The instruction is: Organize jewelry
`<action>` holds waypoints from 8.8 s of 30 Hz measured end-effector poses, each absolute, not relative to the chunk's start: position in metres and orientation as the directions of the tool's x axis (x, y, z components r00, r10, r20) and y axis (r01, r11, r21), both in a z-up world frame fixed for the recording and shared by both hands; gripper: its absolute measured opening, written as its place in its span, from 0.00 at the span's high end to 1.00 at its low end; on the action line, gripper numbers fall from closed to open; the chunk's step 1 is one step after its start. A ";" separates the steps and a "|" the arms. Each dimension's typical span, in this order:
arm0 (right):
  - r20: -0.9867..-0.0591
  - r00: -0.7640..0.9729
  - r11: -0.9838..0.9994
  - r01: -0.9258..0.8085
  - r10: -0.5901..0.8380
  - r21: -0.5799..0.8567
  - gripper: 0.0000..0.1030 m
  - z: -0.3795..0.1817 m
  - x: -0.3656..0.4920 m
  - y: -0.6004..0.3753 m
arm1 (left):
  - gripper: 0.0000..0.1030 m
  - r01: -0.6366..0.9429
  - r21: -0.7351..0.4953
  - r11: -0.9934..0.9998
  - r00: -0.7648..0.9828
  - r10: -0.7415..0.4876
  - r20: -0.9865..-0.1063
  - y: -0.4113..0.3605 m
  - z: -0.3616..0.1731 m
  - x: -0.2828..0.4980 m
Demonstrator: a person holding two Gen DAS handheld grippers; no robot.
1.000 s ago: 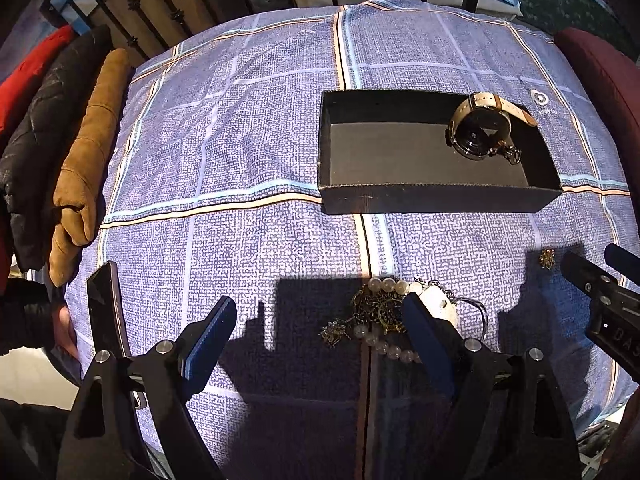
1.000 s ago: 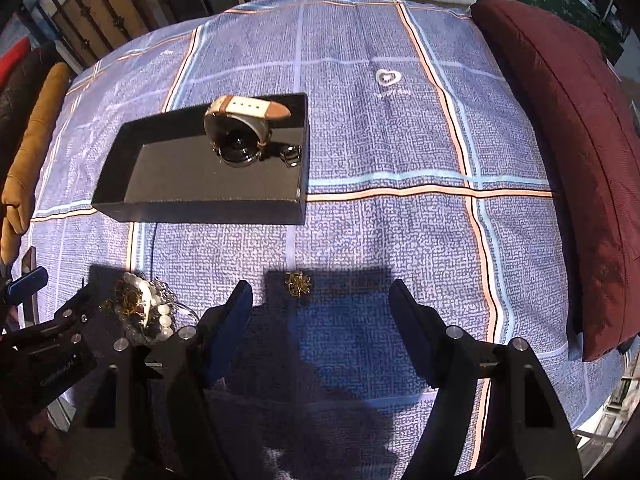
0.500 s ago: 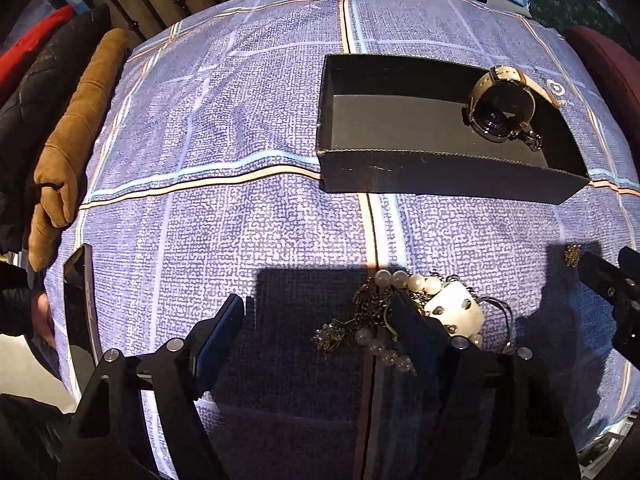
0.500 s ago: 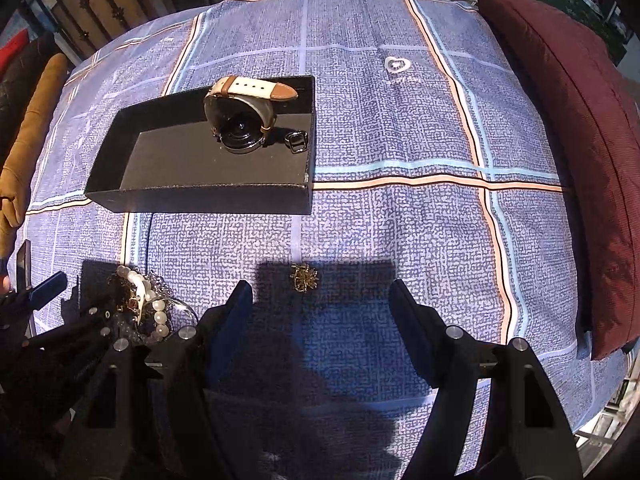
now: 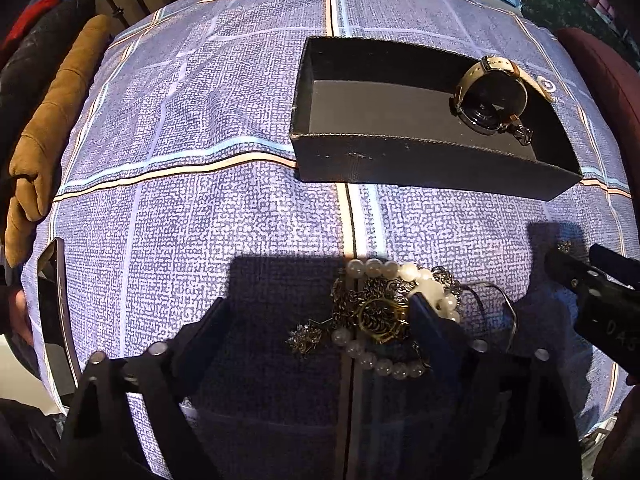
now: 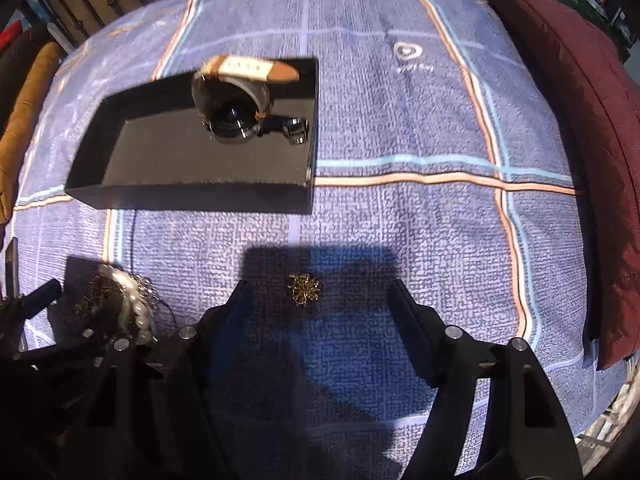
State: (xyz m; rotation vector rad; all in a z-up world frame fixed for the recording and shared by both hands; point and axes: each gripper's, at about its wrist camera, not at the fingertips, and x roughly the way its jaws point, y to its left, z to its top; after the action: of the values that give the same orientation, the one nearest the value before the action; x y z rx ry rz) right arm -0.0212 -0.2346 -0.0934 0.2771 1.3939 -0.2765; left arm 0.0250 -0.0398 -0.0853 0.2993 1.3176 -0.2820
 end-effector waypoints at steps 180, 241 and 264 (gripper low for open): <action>-0.890 0.456 0.937 0.322 -0.024 0.139 0.97 0.035 0.042 -0.229 | 0.96 0.427 -0.046 0.903 0.354 -0.214 -0.911 -0.092 0.042 0.097; -0.973 0.190 0.971 0.176 0.129 0.164 0.46 -0.093 0.010 -0.158 | 0.46 0.351 0.097 0.931 0.185 0.033 -0.982 -0.016 -0.094 0.064; -0.932 0.307 0.952 0.173 0.190 0.251 0.95 -0.048 -0.003 -0.168 | 1.00 0.316 -0.146 0.937 0.128 -0.195 -0.972 0.008 -0.058 0.054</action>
State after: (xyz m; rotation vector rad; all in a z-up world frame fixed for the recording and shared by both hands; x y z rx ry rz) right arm -0.0032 -0.1677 -0.0478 0.3317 1.2656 0.0120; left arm 0.0542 0.0079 -0.0575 0.1040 1.3941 -0.3727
